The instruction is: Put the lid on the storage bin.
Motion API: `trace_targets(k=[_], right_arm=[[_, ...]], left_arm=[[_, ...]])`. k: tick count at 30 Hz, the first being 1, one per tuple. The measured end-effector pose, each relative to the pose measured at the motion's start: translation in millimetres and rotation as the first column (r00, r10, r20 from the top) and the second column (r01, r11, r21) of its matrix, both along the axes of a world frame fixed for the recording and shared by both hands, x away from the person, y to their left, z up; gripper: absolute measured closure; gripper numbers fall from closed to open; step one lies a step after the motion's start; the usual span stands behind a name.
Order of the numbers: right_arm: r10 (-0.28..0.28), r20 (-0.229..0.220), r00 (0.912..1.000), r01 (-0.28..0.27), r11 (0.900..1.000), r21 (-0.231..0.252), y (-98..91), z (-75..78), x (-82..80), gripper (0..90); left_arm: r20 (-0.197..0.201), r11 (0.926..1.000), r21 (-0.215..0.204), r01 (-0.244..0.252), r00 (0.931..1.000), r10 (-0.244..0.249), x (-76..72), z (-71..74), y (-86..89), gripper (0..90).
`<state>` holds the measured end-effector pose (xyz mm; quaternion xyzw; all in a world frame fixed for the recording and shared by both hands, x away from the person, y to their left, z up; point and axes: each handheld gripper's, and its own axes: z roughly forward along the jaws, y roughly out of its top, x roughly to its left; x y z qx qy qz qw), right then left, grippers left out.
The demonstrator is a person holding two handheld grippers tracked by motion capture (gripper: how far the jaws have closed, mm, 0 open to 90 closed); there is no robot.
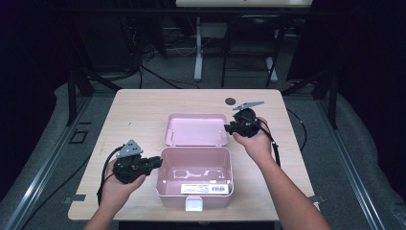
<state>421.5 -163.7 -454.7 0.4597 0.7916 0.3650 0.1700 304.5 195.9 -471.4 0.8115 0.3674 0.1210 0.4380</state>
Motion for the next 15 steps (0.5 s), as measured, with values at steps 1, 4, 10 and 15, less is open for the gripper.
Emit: trace_targets(k=[1, 4, 10, 15], right_arm=[[-0.001, 0.003, 1.0000, 0.001, 1.0000, -0.003, 1.2, -1.0, 1.6, 68.2], [-0.021, -0.001, 0.9998, 0.021, 0.9997, -0.012, 5.1, -2.6, 5.9, 67.8], [-0.058, -0.022, 0.9981, 0.058, 0.9983, 0.008, 2.5, -12.2, 19.5, 68.4], [-0.080, -0.039, 0.9960, 0.080, 0.9966, 0.015, 4.5, -17.1, 24.3, 68.7]], left_arm=[[0.000, 1.0000, 0.000, 0.000, 1.0000, 0.000, 0.0, 0.0, -0.1, 80.9], [0.000, 1.0000, 0.000, 0.001, 1.0000, -0.001, 0.1, 0.0, 0.0, 80.9], [0.001, 1.0000, 0.002, 0.004, 1.0000, -0.004, 0.3, 0.1, 0.4, 80.9], [0.001, 1.0000, 0.001, 0.004, 1.0000, -0.004, 0.4, 0.0, 0.3, 80.9]])
